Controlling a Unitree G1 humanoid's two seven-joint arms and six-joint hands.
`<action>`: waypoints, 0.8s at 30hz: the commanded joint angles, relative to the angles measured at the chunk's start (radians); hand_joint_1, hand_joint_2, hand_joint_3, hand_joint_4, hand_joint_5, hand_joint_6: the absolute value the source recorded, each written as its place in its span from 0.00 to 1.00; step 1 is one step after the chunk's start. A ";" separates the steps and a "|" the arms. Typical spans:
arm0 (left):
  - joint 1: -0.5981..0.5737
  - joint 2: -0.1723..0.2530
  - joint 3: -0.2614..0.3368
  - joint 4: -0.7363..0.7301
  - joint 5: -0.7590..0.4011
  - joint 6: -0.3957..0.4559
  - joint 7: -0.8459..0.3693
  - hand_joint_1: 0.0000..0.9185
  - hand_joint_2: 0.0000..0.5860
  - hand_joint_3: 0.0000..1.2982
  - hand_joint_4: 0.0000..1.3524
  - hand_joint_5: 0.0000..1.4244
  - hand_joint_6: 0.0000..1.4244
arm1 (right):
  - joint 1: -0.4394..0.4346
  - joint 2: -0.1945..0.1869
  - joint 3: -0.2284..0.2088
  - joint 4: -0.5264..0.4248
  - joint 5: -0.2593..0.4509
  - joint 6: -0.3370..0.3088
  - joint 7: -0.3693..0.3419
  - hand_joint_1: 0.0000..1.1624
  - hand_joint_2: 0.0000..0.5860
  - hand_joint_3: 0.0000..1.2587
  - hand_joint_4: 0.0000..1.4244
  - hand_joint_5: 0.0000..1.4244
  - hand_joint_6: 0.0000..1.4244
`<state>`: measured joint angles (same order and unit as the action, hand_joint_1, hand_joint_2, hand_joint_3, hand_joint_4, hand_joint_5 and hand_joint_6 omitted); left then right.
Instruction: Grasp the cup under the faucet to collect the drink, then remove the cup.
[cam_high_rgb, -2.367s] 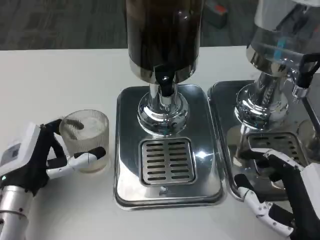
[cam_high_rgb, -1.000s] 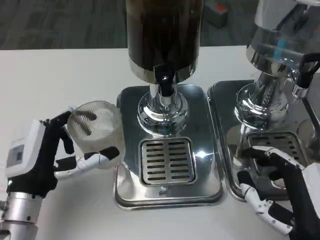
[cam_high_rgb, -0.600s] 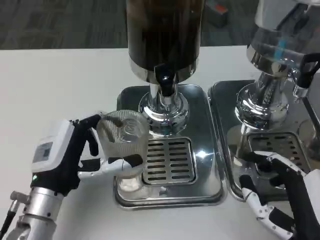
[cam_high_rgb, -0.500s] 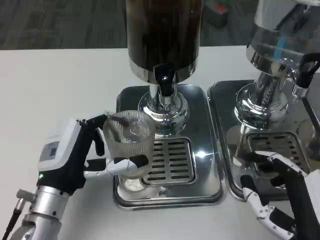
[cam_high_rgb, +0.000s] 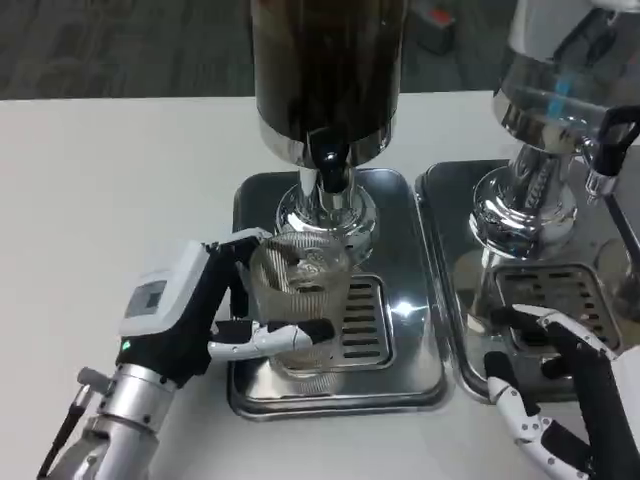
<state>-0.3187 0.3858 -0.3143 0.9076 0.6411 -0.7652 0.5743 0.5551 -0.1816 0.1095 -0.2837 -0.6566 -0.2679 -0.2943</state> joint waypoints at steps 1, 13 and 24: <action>-0.040 -0.013 -0.022 0.045 0.017 0.014 0.006 0.50 0.02 0.55 0.64 0.73 1.00 | 0.008 0.006 0.002 -0.016 0.000 -0.004 -0.008 0.36 0.70 0.32 0.23 0.26 0.38; -0.090 -0.038 -0.044 0.124 -0.007 0.011 -0.021 0.35 0.06 0.49 0.56 0.68 0.91 | 0.020 0.015 0.003 -0.029 -0.004 0.001 -0.004 0.32 0.68 0.32 0.23 0.26 0.38; -0.080 -0.043 -0.037 0.122 -0.048 -0.019 -0.079 0.21 0.09 0.44 0.52 0.63 0.87 | 0.024 0.016 0.002 -0.027 -0.004 0.003 -0.006 0.33 0.69 0.32 0.23 0.26 0.38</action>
<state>-0.4031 0.3460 -0.3544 1.0283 0.6029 -0.7710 0.5122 0.5736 -0.1677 0.1139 -0.3073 -0.6640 -0.2677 -0.2941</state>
